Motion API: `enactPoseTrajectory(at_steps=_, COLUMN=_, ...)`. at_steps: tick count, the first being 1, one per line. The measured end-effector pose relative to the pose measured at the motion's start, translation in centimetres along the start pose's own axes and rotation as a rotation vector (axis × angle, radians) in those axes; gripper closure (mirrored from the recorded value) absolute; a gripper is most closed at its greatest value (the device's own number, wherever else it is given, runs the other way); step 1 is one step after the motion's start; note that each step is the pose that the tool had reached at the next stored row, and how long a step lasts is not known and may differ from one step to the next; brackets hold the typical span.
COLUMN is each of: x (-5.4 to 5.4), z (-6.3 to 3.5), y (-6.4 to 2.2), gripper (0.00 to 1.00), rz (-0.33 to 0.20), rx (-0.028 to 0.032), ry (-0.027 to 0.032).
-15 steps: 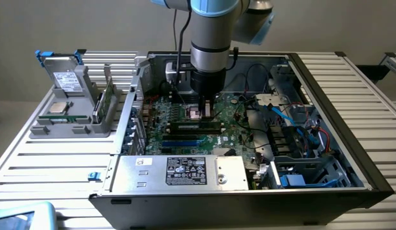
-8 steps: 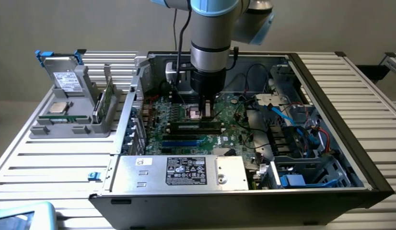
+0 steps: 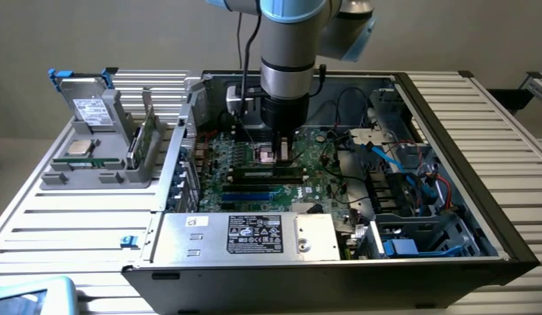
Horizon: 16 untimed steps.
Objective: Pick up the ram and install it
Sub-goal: 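Insert the ram into the slot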
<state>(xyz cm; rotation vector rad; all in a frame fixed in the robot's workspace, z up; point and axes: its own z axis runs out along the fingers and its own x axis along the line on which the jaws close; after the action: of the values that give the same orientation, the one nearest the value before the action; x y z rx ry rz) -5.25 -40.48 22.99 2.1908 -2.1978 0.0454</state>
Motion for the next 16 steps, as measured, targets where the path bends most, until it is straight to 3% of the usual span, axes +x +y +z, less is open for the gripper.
enactPoseTrajectory(at_steps=16, x=-0.01, z=0.29, y=0.28, gripper=0.87, rz=0.006, rx=0.0089, ry=0.0001)
